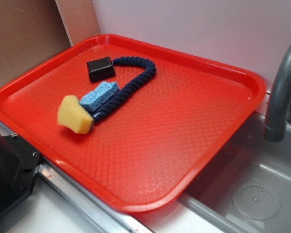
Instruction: Grab the black box.
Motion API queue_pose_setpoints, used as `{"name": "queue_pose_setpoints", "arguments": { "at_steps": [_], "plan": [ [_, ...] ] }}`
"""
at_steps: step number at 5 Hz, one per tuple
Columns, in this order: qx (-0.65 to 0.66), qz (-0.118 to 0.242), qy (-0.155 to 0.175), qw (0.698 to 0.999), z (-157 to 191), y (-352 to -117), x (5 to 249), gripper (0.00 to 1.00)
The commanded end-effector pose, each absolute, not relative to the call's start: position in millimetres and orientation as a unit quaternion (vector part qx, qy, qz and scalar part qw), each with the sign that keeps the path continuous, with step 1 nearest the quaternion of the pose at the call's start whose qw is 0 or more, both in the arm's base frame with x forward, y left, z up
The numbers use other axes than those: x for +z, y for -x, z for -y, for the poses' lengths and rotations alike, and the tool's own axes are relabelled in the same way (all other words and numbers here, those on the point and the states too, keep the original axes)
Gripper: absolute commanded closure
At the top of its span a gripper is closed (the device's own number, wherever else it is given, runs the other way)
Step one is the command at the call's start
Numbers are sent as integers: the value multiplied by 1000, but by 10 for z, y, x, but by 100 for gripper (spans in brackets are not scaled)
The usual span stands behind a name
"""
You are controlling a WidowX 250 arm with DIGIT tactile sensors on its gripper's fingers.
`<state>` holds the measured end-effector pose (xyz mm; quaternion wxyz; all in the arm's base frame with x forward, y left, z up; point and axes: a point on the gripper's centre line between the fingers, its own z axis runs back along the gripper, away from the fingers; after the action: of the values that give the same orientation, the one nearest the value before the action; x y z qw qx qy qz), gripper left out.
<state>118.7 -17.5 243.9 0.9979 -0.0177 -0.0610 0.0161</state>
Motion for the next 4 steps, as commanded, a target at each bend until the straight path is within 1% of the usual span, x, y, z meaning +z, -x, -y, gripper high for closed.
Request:
{"name": "queue_pose_setpoints", "arguments": {
  "at_steps": [1,2,3,4],
  "plan": [
    [16,61,18,998,175,-1187,2439,0],
    [-51,86,-7,995,-325,-1581,1989,0],
    [-54,90,-21,994,-669,-1880,1729,0],
    [-76,105,-19,991,-847,-2119,1508,0]
  ]
}}
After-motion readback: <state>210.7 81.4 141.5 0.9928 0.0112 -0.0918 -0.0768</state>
